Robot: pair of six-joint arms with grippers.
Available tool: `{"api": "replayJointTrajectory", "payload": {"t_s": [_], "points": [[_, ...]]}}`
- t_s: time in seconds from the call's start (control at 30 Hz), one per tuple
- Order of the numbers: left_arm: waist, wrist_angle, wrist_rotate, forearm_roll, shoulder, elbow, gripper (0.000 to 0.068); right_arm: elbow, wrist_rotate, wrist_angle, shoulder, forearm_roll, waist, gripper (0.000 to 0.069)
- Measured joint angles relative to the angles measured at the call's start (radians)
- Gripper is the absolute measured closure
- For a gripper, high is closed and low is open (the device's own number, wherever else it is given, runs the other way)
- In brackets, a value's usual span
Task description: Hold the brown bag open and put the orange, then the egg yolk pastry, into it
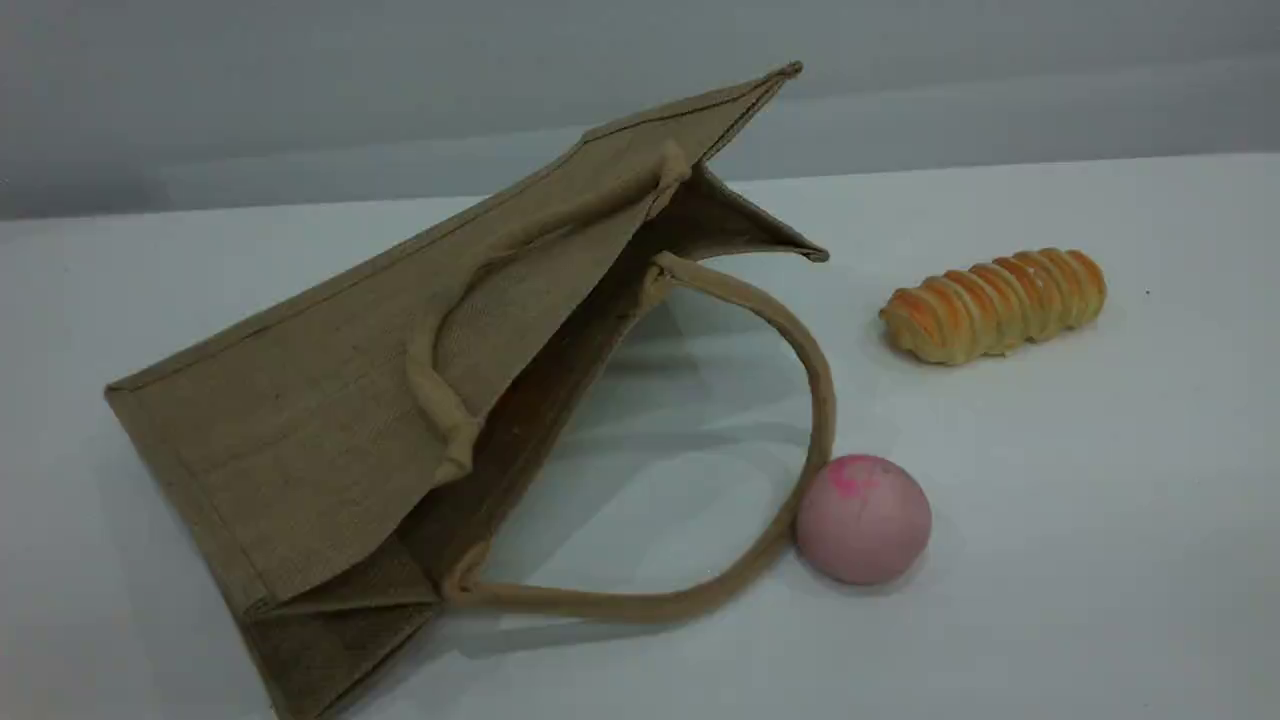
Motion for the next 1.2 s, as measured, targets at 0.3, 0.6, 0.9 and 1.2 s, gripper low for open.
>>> {"api": "replayJointTrajectory", "payload": {"t_s": [0.3, 0.6, 0.9, 1.2], "points": [[0.000, 0.012, -0.154, 0.151, 0.000, 0.041, 0.0101, -0.002, 0.000, -0.001, -0.044, -0.005, 0.000, 0.0113], [0.000, 0.004, -0.269, 0.262, 0.000, 0.044, 0.0103, -0.002, 0.001, 0.000, -0.044, 0.006, -0.002, 0.0113], [0.001, 0.004, -0.269, 0.262, 0.000, 0.044, 0.0103, -0.002, 0.001, 0.000, -0.044, 0.007, -0.002, 0.0113], [0.200, 0.005, -0.269, 0.262, -0.056, 0.044, 0.0104, -0.002, 0.001, 0.000, -0.063, 0.025, -0.059, 0.0113]]}}
